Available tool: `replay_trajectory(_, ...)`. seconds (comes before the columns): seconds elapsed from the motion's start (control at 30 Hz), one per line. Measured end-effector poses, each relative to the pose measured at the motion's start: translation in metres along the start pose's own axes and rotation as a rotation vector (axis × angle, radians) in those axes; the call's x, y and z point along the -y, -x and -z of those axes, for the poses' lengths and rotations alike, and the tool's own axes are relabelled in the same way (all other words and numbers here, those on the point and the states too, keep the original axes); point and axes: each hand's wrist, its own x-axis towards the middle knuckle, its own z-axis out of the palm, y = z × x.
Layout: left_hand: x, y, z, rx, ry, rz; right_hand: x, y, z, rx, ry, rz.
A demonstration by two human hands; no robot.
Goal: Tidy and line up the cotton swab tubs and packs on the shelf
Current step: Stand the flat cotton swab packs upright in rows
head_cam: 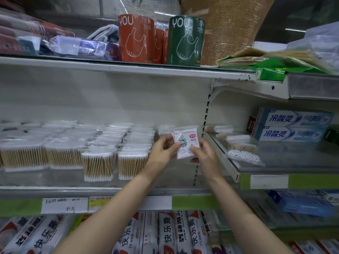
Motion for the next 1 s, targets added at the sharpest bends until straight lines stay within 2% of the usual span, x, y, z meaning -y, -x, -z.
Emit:
replay_trajectory(0.17, 0.001, 0.003, 0.002, 0.035, 0.031, -0.057, -0.001, 0.0, 0.001, 0.037, -0.111, -0.023)
replay_trajectory(0.4, 0.001, 0.003, 0.001, 0.024, 0.022, -0.044, -0.004, 0.0, 0.002, 0.056, -0.178, -0.047)
replay_trajectory(0.6, 0.004, 0.003, -0.001, -0.071, -0.103, -0.119, -0.004, -0.001, 0.002, 0.001, -0.137, -0.006)
replay_trajectory(0.7, 0.008, 0.003, 0.003, 0.005, -0.228, -0.101, -0.004, -0.001, 0.003, 0.008, -0.124, 0.02)
replay_trajectory(0.87, 0.002, 0.007, -0.001, 0.123, -0.087, -0.032, -0.001, 0.0, 0.005, 0.065, -0.083, 0.042)
replay_trajectory(1.0, -0.003, 0.004, -0.005, 0.105, 0.192, 0.109, -0.001, 0.001, 0.005, 0.07, -0.015, 0.034)
